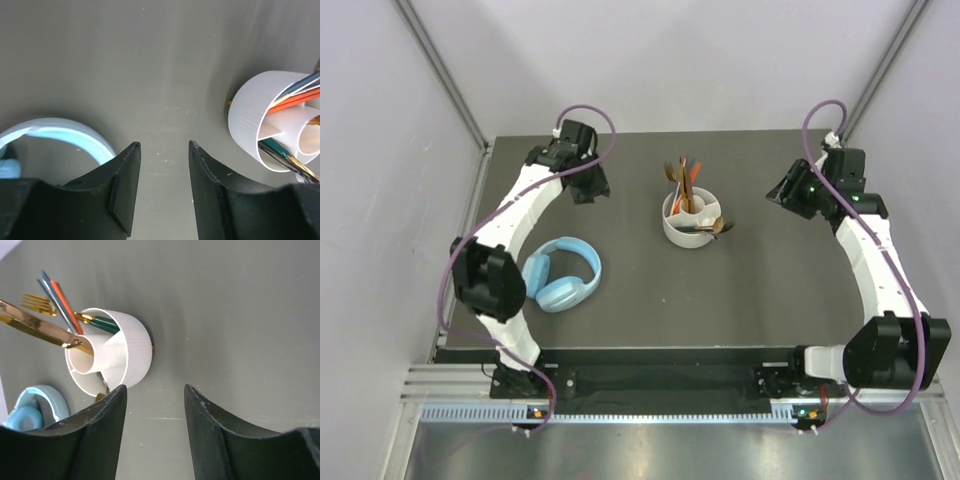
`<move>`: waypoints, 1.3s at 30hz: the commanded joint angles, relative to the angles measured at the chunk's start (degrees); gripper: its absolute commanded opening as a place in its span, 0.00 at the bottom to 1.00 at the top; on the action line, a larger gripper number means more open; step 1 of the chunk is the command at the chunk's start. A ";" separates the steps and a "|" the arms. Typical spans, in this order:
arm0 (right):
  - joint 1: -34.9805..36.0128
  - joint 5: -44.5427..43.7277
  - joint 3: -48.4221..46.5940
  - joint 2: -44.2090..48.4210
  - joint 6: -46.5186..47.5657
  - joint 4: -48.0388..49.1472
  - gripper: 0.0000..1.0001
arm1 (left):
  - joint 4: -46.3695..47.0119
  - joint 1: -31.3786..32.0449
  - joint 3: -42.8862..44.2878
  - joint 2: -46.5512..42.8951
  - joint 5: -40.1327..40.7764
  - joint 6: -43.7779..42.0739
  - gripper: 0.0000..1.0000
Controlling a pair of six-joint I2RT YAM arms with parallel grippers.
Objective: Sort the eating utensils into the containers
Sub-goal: Reset both arms
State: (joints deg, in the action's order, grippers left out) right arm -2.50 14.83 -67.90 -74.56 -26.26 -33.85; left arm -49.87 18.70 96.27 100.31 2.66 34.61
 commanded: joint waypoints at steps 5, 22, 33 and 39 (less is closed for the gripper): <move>-1.89 -1.47 -1.27 0.21 -2.83 2.12 0.50 | -7.70 0.29 12.80 11.56 -8.01 -2.53 0.47; -4.00 -0.85 -5.22 -3.21 -4.06 0.89 0.50 | -2.34 -0.07 11.84 12.71 -13.29 -2.88 0.47; -4.35 -1.74 -9.00 -6.64 -3.53 -1.48 0.50 | -1.46 -1.03 13.07 14.82 -15.40 -2.09 0.47; -4.44 -1.21 -11.03 -8.49 -3.45 -1.66 0.50 | -0.67 -1.30 13.68 15.35 -17.06 -2.70 0.36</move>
State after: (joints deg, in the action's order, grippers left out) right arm -6.28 13.45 -75.44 -82.04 -29.85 -35.86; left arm -53.60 17.80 107.13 115.50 -12.34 32.86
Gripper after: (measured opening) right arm 0.504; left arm 0.430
